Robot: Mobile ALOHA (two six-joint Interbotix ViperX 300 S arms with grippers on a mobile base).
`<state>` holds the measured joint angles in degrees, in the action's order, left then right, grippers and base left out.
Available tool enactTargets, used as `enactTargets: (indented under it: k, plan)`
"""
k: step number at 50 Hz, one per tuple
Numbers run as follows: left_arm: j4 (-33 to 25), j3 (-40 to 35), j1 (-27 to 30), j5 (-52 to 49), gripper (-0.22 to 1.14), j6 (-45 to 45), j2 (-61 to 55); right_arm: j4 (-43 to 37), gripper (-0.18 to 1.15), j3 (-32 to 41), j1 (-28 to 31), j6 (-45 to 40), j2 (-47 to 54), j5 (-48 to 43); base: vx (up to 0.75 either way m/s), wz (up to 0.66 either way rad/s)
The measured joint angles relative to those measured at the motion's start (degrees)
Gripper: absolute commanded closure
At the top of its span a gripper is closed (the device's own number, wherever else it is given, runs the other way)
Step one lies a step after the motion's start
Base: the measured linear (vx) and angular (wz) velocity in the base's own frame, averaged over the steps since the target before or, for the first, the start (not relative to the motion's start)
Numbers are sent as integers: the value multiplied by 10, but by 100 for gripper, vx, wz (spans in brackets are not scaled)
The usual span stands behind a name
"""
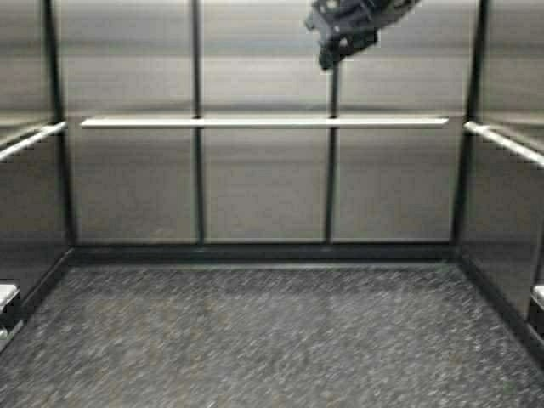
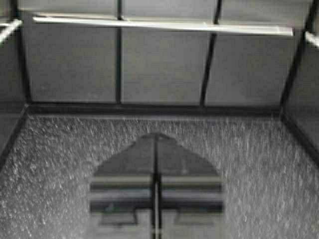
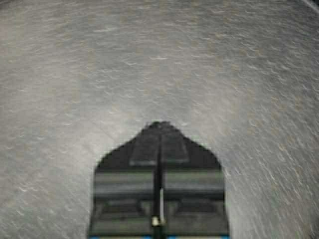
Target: Navigate to elevator, push the call button, then enter the elevator
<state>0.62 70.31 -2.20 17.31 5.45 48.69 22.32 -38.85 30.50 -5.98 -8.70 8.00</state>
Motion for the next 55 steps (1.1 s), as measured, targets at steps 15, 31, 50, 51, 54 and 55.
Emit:
enactTargets:
  k: [15,31,50,51,54,55]
  plan:
    - [1,6,-14,-2,89,7,54,-1,91,-9,11,1,9,-11,32,-28]
    - [4,15,-22,-4,89,16,88,-2,91,-19,28,-3,-20,4,36,2]
    - [8,14,-20,-6,89,14,96,-2,91,-12,14,-8,-10,-12,40,-16]
    - [9,13,-20,-5,89,11,98,-2,91,-12,13,-11,-13,-12,47,-25]
    - [10,11,-19,-6,89,6,97,-2,91,-7,13,-13,-27,-12,47,-21]
    - [10,11,-19,-5,89,5,93,-2,91,-5,12,-13,-29,-12,47,-15]
